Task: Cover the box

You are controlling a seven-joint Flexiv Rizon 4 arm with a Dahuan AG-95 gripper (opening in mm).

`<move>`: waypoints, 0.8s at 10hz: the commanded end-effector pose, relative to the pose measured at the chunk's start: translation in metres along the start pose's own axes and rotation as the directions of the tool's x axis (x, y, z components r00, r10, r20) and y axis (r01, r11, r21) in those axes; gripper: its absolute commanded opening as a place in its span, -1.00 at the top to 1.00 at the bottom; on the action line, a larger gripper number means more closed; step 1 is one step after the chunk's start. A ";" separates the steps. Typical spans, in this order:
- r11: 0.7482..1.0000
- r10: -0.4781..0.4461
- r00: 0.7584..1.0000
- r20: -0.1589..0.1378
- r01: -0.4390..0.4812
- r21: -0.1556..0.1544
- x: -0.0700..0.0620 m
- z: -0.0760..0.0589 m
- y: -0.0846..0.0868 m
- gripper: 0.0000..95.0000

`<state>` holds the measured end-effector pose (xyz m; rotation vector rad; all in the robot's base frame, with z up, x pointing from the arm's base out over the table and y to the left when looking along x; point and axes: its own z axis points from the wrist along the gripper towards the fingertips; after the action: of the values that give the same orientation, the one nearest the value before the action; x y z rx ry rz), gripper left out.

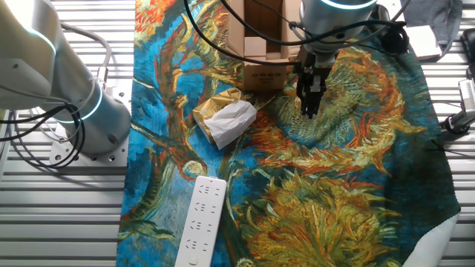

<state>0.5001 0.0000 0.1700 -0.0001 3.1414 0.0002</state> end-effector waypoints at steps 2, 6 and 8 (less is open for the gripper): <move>0.994 -0.108 0.994 0.036 0.108 -0.010 0.000 0.000 0.000 1.00; 0.994 -0.107 0.994 0.036 0.107 -0.010 0.000 0.000 0.000 1.00; 0.994 -0.107 0.994 0.035 0.107 -0.009 0.000 0.000 0.000 1.00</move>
<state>0.4993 0.0000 0.1702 -0.1675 3.1007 0.0182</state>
